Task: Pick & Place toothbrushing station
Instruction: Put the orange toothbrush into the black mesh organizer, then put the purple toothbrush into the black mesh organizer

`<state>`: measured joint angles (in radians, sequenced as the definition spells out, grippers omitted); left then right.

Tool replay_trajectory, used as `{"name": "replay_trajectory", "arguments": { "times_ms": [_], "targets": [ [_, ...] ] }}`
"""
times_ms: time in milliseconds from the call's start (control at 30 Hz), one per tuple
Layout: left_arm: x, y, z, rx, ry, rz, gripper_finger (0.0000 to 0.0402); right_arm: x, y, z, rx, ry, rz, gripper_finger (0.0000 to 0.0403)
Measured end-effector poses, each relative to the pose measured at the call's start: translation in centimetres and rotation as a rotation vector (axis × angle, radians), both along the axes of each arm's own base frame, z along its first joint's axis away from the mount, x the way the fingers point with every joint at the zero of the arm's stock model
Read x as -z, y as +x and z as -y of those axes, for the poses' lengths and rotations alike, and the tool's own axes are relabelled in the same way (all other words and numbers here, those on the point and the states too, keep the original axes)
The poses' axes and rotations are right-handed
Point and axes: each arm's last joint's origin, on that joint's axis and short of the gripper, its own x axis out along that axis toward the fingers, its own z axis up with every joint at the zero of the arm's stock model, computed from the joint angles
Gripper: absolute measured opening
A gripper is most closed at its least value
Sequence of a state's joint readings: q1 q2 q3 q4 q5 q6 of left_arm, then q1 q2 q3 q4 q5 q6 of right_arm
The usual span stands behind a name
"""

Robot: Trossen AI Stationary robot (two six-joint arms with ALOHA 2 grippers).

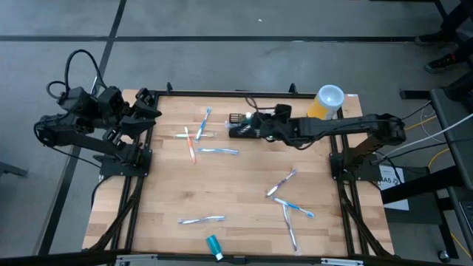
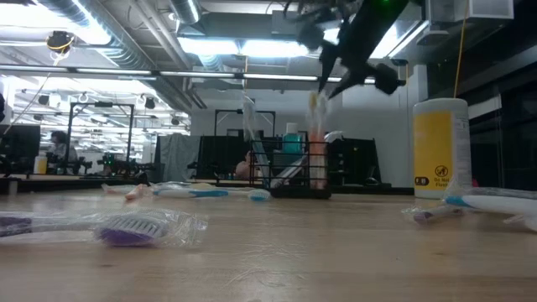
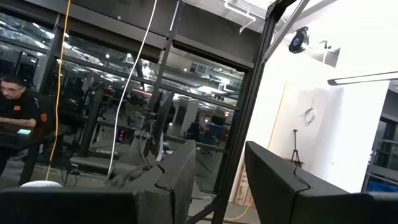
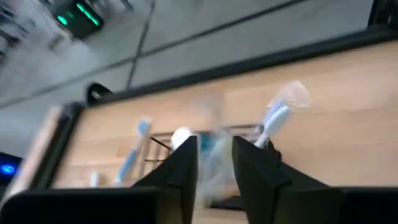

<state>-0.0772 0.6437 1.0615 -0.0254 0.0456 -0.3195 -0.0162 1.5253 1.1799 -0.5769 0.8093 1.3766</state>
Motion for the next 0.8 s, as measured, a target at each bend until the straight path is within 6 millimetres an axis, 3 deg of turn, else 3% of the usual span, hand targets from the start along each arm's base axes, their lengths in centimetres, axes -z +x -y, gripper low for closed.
{"name": "replay_trajectory", "arguments": {
  "times_ms": [200,333,467,600,700,800],
  "targets": [
    [0.0,0.0,0.0,-0.003,0.008,0.001,0.0134,-2.6,-2.1,0.0,0.034,-0.056,0.048,0.0160],
    [0.0,0.0,0.0,-0.003,0.009,0.001,0.0134,-3.7,-3.0,-0.1,-0.040,-0.040,0.030,0.0187],
    [0.0,0.0,0.0,-0.007,0.017,0.002,0.0134,-3.6,-3.9,-1.4,-0.268,0.167,-0.040,0.0198],
    [0.1,0.0,0.0,-0.011,0.028,-0.006,0.0134,-1.7,-5.3,-5.0,-0.423,0.472,-0.243,0.0193],
    [0.2,0.1,0.0,-0.015,0.038,-0.017,0.0134,-0.6,-7.3,-6.9,-0.345,0.651,-0.423,0.0186],
    [0.2,0.1,0.0,-0.018,0.043,-0.018,0.0134,-0.5,-8.5,-8.1,-0.219,0.699,-0.464,0.0181]
  ]
}}
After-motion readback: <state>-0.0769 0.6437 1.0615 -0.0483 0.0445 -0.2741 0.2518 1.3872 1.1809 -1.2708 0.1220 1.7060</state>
